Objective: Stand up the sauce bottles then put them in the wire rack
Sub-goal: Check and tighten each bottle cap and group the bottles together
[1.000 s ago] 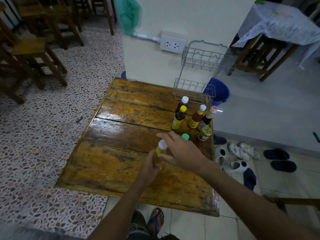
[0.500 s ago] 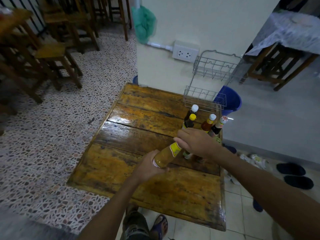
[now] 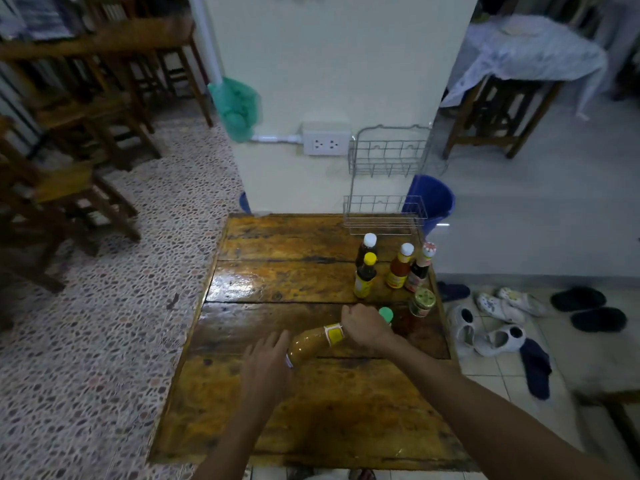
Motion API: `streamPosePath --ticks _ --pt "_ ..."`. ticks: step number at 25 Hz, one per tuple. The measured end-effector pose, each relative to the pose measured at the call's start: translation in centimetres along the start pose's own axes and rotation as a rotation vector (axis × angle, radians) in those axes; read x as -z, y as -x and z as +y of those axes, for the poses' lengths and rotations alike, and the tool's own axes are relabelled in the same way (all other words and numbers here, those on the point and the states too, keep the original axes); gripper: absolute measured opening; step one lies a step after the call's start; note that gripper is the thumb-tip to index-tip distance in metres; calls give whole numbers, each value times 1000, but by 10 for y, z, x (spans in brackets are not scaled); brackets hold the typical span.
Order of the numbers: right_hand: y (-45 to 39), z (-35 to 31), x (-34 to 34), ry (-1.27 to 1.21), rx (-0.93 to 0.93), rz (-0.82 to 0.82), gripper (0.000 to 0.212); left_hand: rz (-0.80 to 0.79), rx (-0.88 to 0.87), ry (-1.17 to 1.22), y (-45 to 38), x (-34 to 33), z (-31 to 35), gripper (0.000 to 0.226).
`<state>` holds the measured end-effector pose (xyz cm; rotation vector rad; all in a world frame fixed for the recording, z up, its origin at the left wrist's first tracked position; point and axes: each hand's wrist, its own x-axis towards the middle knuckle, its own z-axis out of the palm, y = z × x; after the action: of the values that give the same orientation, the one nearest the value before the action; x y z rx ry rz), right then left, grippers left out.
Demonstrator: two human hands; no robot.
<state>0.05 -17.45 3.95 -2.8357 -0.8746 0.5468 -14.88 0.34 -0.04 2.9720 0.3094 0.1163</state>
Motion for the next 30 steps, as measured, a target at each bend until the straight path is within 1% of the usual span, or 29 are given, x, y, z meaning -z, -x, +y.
streamPosePath --ticks 1,2,3,4,5,6,9,11,12,13,16,19,20,21,22,23,25,26,27,28,29,30 --pt "-2 -2 3 -18 5 53 31 -26 1 34 -6 -2 -7 64" --pt "-1 -4 8 -68 13 130 39 -100 24 155 -15 -1 -15 65" --pt "2 -7 12 -85 60 235 47 -204 56 350 -25 3 -22 68" --pt "5 -11 18 -38 151 324 50 -331 70 580 -35 7 -29 70" --pt "7 -16 26 2 239 397 46 -427 47 771 -43 11 -37 71" --pt "9 -18 33 1 317 468 41 -481 -1 888 -50 15 -43 70" --pt "6 -22 52 77 497 633 34 -682 -122 1024 -63 28 -56 66" --pt "0 -24 54 72 531 659 34 -810 -169 1036 -72 34 -67 61" --pt "-3 -26 54 27 515 655 34 -821 -184 1014 -75 36 -71 59" --pt "-6 -29 52 -25 480 646 34 -784 -193 983 -78 37 -76 59" --pt "-15 -36 39 -121 341 598 36 -569 -196 827 -81 36 -84 60" --pt "-28 -40 15 -321 139 527 40 -358 -171 520 -76 35 -83 53" --pt "-33 -38 8 -341 56 458 41 -287 -156 392 -74 34 -81 55" --pt "-37 -37 1 -268 -27 350 38 -226 -145 269 -73 32 -79 57" --pt "-40 -37 -7 -229 -105 265 30 -175 -136 167 -70 29 -77 59" --pt "-42 -34 -10 -177 -169 173 26 -137 -127 95 -67 26 -74 56" --pt "-44 -34 -5 -147 -207 54 28 -87 -114 25 -61 18 -68 48" --pt "-44 -34 -2 -157 -180 72 31 -76 -110 25 -59 15 -68 46" --pt "-42 -37 5 -139 -130 131 38 -87 -101 60 -61 15 -68 47" --pt "-39 -39 9 -206 -88 240 46 -129 -90 154 -65 16 -71 50" --pt "-36 -39 12 -279 -26 377 51 -199 -78 301 -70 18 -73 54" --pt "-34 -39 17 -257 85 486 49 -292 -73 476 -75 21 -77 57"
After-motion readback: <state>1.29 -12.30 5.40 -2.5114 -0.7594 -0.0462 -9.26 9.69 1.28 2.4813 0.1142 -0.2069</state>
